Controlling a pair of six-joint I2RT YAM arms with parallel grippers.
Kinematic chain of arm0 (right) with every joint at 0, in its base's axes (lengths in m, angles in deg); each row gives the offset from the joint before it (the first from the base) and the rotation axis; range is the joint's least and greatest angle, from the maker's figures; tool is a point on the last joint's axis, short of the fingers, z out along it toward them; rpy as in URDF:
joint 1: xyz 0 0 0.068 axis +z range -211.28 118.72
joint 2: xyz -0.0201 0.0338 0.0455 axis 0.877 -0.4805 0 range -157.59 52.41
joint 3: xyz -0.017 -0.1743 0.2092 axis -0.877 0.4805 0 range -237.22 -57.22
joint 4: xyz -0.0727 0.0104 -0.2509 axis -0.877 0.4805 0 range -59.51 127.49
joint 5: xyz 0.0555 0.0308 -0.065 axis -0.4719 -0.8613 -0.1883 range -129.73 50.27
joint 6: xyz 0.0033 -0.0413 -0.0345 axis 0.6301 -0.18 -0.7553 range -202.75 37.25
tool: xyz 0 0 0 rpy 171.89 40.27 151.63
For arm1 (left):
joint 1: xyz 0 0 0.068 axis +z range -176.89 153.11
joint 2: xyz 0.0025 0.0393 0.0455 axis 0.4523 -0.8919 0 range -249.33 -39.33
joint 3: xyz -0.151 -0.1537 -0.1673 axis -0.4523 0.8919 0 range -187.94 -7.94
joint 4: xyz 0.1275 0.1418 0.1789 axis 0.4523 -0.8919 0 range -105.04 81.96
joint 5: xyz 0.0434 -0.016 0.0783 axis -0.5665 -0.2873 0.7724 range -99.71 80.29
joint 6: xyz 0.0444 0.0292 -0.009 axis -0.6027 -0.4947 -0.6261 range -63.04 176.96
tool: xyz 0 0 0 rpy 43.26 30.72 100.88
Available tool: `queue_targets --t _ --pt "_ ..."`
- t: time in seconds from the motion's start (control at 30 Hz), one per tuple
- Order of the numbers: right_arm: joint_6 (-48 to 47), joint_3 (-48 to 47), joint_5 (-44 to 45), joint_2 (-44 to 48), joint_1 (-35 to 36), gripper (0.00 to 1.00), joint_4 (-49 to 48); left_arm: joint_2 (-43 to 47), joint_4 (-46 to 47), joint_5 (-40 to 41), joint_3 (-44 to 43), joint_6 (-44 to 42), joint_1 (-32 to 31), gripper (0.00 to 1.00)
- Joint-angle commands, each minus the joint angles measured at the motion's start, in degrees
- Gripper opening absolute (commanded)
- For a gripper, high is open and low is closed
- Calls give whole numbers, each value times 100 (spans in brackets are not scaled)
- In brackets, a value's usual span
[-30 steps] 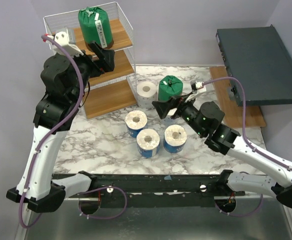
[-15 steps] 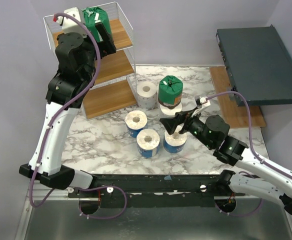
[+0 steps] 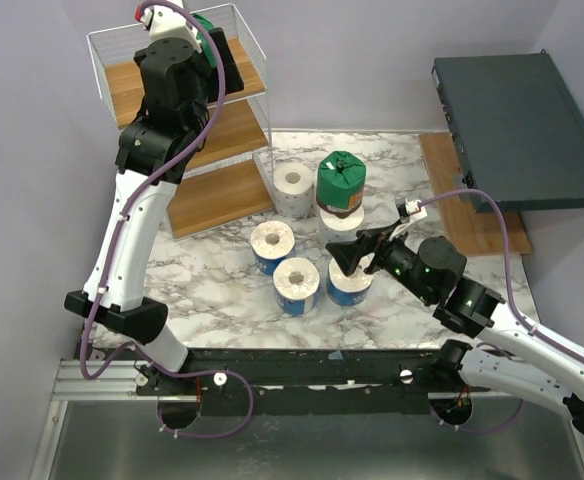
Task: Place and organize the paper towels onto the shelf
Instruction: Place the paper towel on the shelf.
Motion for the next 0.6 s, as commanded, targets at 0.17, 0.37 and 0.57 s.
queue_targets --t 0.17,0.37,0.57 --pt "-144 130 34 98 -10 100 194 191 -279 125 124 257 56 99" --pt "-100 181 8 176 -15 100 200 516 -273 314 462 261 87 99" --pt "-82 219 14 256 -9 100 236 339 -554 361 199 214 263 99"
